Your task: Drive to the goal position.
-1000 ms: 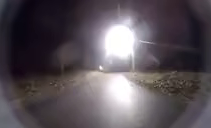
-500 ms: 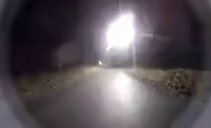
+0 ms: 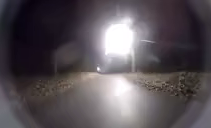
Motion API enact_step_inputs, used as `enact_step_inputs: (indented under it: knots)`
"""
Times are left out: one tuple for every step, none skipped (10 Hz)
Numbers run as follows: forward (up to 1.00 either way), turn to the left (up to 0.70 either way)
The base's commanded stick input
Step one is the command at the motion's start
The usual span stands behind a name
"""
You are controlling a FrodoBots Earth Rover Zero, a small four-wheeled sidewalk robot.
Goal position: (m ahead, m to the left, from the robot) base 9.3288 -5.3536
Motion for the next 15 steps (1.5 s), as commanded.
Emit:
enact_step_inputs:
  knots:
    - [1.00,0.00]
    - [1.00,0.00]
    - [1.00,0.00]
    - [1.00,0.00]
    - [1.00,0.00]
    - [1.00,0.00]
    - [1.00,0.00]
    - [1.00,0.00]
    - [1.00,0.00]
    - [1.00,0.00]
    - [1.00,0.00]
    - [1.00,0.00]
    - [1.00,0.00]
    - [1.00,0.00]
    - [1.00,0.00]
